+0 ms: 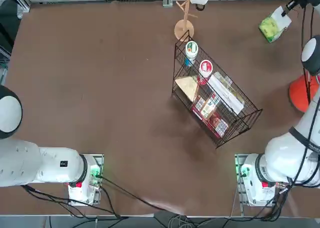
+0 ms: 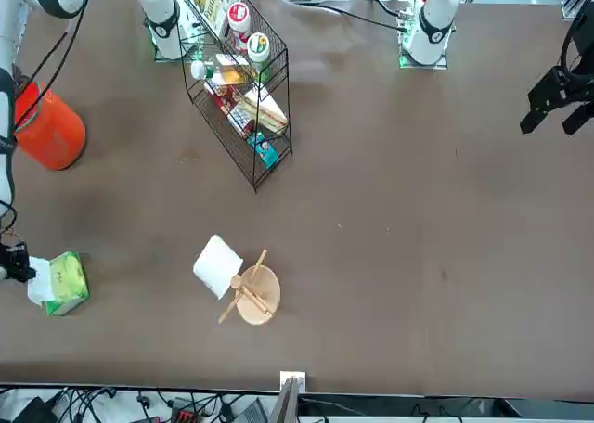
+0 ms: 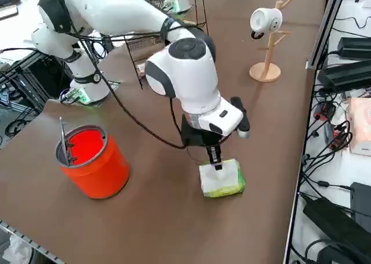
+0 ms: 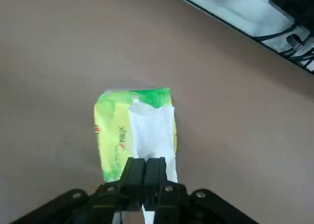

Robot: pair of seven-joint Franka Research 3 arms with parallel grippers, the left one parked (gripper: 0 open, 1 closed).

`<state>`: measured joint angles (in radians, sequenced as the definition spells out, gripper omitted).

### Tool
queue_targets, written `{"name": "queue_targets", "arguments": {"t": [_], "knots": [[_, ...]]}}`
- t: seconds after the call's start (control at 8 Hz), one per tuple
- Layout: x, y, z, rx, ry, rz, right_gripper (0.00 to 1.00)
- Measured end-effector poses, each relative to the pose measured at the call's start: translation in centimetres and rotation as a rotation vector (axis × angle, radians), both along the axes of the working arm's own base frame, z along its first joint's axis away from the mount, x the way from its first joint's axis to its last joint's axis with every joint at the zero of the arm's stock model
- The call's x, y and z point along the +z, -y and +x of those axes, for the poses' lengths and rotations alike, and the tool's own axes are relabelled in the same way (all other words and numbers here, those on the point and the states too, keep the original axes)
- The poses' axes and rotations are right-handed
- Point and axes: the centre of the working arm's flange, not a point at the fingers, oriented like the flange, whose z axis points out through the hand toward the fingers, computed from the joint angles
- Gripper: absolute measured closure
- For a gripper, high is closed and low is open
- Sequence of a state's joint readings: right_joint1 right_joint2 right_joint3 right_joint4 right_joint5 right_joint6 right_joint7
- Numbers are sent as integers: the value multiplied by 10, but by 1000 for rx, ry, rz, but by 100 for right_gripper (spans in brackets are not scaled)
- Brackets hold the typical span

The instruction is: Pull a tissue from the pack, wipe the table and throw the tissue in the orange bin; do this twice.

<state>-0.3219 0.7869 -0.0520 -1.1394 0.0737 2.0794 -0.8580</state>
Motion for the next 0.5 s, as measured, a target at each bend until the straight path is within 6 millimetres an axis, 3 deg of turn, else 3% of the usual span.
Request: {"name": "queue_targets", "arguments": {"t": [0.25,0.5], "knots": [[41,-10,-7,-26,-20,18,99],[58,-19,-11,-50,-35,31,99]]}}
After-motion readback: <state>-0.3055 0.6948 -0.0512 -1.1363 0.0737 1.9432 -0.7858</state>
